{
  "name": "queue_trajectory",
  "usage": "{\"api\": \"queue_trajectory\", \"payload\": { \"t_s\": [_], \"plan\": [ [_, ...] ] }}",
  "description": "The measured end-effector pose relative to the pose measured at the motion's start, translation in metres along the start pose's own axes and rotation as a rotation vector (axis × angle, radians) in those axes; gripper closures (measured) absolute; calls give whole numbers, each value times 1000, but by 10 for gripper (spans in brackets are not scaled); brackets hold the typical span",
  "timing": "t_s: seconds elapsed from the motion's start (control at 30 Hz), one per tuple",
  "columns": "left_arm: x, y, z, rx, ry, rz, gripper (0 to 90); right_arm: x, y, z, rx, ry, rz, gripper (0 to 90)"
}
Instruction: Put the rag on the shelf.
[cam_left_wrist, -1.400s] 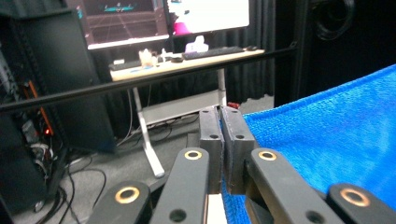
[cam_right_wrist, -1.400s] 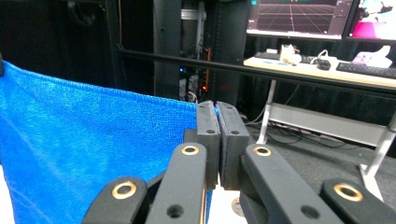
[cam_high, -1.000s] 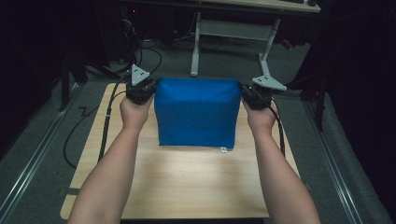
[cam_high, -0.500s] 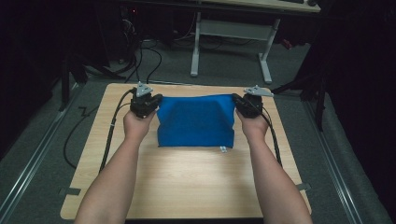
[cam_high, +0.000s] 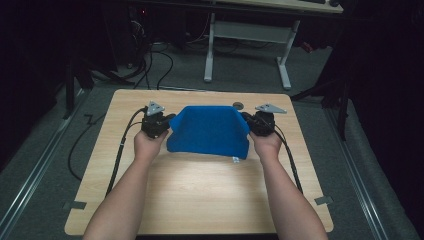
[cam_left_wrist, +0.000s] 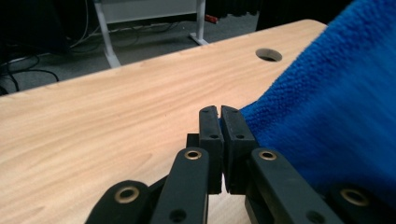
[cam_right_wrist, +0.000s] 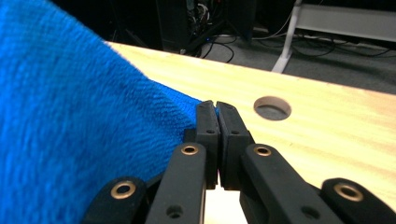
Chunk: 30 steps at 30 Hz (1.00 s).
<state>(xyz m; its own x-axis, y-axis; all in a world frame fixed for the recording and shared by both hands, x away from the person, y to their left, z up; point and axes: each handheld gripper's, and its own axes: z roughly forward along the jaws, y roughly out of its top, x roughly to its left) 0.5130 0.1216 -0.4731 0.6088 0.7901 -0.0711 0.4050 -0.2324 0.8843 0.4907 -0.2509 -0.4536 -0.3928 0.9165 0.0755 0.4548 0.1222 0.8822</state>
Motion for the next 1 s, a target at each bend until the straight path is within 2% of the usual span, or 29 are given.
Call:
{"api": "queue_trajectory", "payload": {
  "t_s": [0.27,0.47,0.83,1.0],
  "plan": [
    [1,-19,3,33,-7,-19,882,2,-13,5,29,15,-6,892],
    [-3,-26,2,49,-13,-7,882,0,-24,9,61,17,4,891],
    [-2,-37,0,67,-17,-19,880,3,-33,13,77,24,-6,890],
    [-2,-40,1,75,-20,-26,878,1,-38,13,84,18,11,889]
  ]
}}
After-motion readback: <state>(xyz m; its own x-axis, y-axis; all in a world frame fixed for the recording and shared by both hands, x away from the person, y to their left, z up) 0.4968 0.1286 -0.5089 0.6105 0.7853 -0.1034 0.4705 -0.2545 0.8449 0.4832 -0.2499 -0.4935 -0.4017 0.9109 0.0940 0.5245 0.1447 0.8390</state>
